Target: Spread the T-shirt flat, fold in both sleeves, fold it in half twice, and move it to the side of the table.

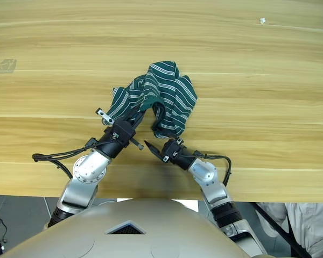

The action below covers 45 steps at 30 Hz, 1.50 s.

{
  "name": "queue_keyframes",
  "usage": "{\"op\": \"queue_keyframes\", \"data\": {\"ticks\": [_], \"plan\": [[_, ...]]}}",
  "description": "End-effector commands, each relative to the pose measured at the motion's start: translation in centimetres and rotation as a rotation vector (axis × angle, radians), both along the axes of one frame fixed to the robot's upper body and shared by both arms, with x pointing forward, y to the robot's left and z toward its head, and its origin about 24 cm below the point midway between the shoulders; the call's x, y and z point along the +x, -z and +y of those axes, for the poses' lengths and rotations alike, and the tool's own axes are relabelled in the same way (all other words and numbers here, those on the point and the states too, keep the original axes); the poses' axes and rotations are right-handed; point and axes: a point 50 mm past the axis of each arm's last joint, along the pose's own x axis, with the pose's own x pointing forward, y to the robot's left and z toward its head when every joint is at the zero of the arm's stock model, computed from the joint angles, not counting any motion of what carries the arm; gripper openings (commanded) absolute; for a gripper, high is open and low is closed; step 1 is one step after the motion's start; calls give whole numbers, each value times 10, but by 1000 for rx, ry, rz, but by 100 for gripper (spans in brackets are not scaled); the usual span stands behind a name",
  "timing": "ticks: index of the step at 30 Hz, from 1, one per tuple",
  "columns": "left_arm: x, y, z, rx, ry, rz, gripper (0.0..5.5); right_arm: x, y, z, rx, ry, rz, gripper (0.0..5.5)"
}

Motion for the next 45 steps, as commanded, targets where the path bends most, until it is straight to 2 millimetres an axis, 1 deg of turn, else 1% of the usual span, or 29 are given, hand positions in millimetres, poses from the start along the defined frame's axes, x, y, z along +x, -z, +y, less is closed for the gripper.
{"op": "queue_keyframes", "data": {"ticks": [1,4,6,10,12,13,15,18,20,22,23,27,30,32,33,34,36,38,39,41,43,44,45], "plan": [[0,0,-2,10,9,-8,3,1,18,-13,-108,70,80,289],[0,1,-2,13,9,-5,3,5,18,-15,-127,100,72,289],[0,2,-2,16,10,-3,3,5,18,-13,-134,90,70,289],[1,3,-3,22,9,-3,3,0,19,-6,-165,23,93,289],[1,3,-4,22,7,-4,3,-6,20,-7,-211,-24,131,289],[2,3,-4,22,6,-4,3,-9,21,-9,-228,-36,153,267],[2,3,-5,18,1,-5,3,-11,19,-15,-227,-1,205,228],[1,3,-6,16,-10,-3,3,-4,15,-27,-201,113,251,179],[2,3,-6,16,-15,-1,3,0,11,-32,-177,162,272,138],[2,3,-6,15,-19,0,3,1,8,-32,-176,167,268,101],[2,3,-6,15,-20,0,3,2,8,-31,-179,165,264,94],[2,4,-5,14,-31,-2,3,4,7,-31,-182,163,256,9],[2,4,-2,27,-38,-5,3,5,3,-26,-159,128,230,4],[5,4,4,53,-56,-19,3,7,-9,-24,-95,51,207,4],[6,2,10,79,-69,-36,3,11,-18,-26,-64,5,187,4],[8,0,17,104,-86,-53,3,15,-27,-31,-47,-34,162,4],[12,-11,39,132,-136,-80,3,31,-50,-50,-29,-66,97,4],[16,-29,64,246,-168,-139,3,50,-72,-72,-46,-58,18,4],[21,-45,78,320,-164,-182,3,63,-87,-83,-56,-38,-37,4],[31,-73,93,441,-131,-249,3,87,-115,-97,-76,10,-152,4],[42,-102,92,520,-40,-305,3,104,-141,-100,-80,24,-254,4],[46,-113,89,553,6,-322,3,110,-151,-98,-81,15,-293,4],[49,-120,87,572,40,-326,3,114,-159,-96,-81,8,-320,4]]}}
